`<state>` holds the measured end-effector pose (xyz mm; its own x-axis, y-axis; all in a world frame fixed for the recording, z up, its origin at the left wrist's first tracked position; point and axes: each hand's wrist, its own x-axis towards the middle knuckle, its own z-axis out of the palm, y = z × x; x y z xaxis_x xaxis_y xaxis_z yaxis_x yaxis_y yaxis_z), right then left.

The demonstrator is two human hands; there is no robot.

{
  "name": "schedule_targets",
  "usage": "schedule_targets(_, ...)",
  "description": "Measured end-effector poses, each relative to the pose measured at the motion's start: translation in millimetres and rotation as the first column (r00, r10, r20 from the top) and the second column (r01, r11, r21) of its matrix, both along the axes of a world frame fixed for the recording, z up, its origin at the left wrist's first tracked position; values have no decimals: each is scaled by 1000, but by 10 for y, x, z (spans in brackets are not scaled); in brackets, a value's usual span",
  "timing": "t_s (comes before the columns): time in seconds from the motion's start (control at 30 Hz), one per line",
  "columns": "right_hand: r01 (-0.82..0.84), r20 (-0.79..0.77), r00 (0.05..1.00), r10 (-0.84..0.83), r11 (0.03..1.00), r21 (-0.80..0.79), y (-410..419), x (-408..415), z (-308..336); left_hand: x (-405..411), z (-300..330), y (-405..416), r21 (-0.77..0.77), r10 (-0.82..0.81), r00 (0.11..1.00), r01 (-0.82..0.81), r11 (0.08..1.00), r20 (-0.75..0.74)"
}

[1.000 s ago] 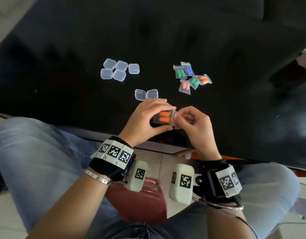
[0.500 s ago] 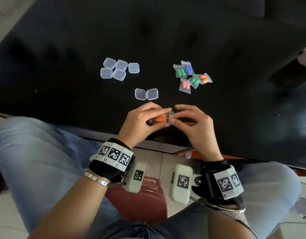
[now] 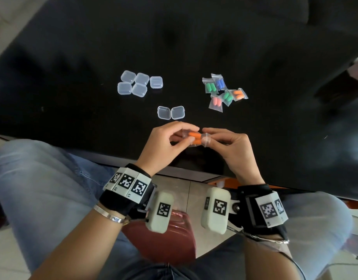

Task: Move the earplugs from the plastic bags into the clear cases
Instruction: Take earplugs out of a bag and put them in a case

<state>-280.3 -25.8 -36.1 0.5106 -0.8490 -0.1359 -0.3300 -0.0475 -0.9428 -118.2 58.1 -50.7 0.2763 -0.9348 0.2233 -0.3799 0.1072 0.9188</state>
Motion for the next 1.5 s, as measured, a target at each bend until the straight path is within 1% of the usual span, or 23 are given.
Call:
schedule_targets(0.1,-19,-11,1000,19,1000,22,-12,17,-11,-15,12,-22,16,30,999,-30,999,-9)
schedule_targets(0.27,-28,-10,1000,28,998,55,0,8,-15,-24,21,-21,18,-31,999,32,999,-22)
schedule_targets(0.33,-15,-5,1000,15,998,56,11,17,-25,-23,10,-14,65,-39,996,44,997,-76)
schedule_targets(0.43,-6,21,1000,6,1000,19,29,69,-25,10,1,-2,130,-27,978,55,990,-208)
schedule_targets(0.5,-6,28,1000,7,1000,-31,45,128,-28,53,5,7,137,-7,967,43,990,-255)
schedule_targets(0.57,11,51,999,-9,999,-43,55,182,-45,104,11,15,134,17,962,21,991,-273)
schedule_targets(0.77,60,129,989,-68,996,64,90,293,-82,245,-16,42,142,66,962,-28,989,-265)
schedule_targets(0.8,75,143,986,-87,993,87,87,293,-81,289,-29,57,150,96,957,-56,987,-274)
schedule_targets(0.87,116,160,978,-134,987,115,50,261,-85,444,-66,114,168,209,929,-164,972,-306)
schedule_targets(0.93,138,121,981,-148,986,88,-13,226,-102,638,-102,190,193,314,899,-265,945,-304)
schedule_targets(0.97,139,79,986,-144,989,57,-49,230,-122,733,-115,227,210,353,894,-303,930,-276)
schedule_targets(1.03,129,-19,991,-130,991,-23,-113,276,-171,874,-146,269,257,403,899,-354,899,-172)
schedule_targets(1.13,108,-84,990,-116,989,-101,-177,416,-211,969,-178,281,325,404,909,-413,851,99)
schedule_targets(1.2,104,-80,990,-116,986,-132,-214,540,-190,978,-167,263,323,408,865,-491,809,292)
schedule_targets(1.27,98,-98,988,-118,978,-187,-261,670,-162,961,-116,216,284,417,783,-576,766,462)
schedule_targets(1.3,90,-122,986,-118,973,-212,-291,730,-156,941,-86,179,241,419,750,-593,768,512)
schedule_targets(1.33,80,-154,981,-118,969,-234,-323,785,-152,919,-56,133,187,414,738,-580,793,533)
schedule_targets(1.4,50,-235,965,-117,961,-274,-392,874,-170,873,-14,12,115,339,757,-476,872,559)
schedule_targets(1.43,32,-276,954,-115,957,-288,-423,905,-184,847,-2,-56,120,274,770,-411,904,576)
schedule_targets(1.5,4,-333,937,-104,958,-288,-472,935,-215,786,6,-183,206,133,788,-314,927,600)
